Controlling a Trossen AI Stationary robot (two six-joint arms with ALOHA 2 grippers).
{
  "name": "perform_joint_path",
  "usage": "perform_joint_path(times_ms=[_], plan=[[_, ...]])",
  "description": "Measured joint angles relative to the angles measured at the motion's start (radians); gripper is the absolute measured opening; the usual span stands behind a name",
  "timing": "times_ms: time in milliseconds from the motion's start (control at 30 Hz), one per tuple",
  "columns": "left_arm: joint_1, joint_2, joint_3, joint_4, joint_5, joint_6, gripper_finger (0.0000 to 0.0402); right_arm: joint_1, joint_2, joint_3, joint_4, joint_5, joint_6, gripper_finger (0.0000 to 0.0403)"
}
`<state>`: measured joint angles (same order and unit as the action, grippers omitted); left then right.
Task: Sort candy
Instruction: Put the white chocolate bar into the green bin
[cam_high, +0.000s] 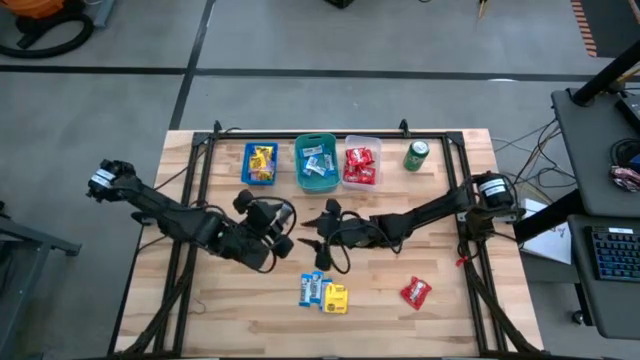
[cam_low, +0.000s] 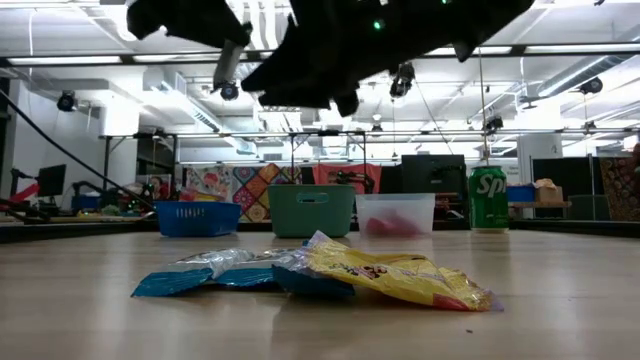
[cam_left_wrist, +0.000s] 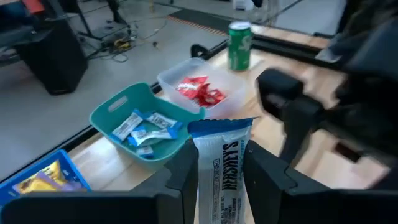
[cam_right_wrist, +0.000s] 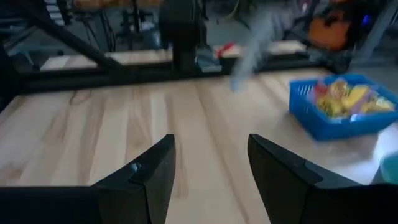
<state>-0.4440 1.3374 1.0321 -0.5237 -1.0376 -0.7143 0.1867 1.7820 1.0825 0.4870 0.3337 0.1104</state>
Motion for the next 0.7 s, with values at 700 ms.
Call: perform_joint_path(times_ms=[700], plan=[[0.036, 0.055, -0.001, 0.146, 0.008, 0.020, 0.0084, -0.065, 0.000, 0.058, 0.028, 0.059, -0.017, 0.0164]])
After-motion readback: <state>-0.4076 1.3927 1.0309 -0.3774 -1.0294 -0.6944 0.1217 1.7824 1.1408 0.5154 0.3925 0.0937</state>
